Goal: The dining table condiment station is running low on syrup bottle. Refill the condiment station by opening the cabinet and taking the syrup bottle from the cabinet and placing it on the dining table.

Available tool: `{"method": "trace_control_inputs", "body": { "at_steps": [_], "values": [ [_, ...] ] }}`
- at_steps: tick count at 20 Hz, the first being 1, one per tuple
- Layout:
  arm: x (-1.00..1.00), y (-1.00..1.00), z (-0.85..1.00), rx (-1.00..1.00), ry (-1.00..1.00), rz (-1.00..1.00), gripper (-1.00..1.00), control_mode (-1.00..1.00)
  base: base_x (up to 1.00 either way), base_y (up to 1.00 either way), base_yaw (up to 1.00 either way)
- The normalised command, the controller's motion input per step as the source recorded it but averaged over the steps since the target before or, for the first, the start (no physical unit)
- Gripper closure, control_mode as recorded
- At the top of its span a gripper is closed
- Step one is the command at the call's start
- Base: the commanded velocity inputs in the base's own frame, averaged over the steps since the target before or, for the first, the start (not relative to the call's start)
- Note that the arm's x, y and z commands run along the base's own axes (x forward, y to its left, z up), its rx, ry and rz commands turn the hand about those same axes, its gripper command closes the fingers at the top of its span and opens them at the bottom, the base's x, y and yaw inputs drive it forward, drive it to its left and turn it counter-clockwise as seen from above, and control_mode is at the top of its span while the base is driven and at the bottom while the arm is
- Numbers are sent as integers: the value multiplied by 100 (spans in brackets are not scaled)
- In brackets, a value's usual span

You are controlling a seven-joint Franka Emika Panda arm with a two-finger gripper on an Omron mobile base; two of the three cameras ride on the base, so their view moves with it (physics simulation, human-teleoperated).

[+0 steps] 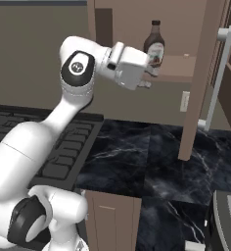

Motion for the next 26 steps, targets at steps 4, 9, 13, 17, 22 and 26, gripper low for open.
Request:
{"method": "trace_control_inputs", "body": {
  "at_steps": [4,9,13,17,22,26],
  "values": [
    [15,56,0,40,-32,27,-100,-100,0,0,0],
    [34,52,0,32,-36,27,-100,-100,0,0,0],
    [31,24,0,27,-49,21,-100,-100,0,0,0],
    [10,4,9,11,-55,18,-100,-100,0,0,0],
    [0,0,35,-2,-39,9,-100,-100,0,0,0],
    [8,17,10,-10,-7,3,-100,-100,0,0,0]
  ]
}}
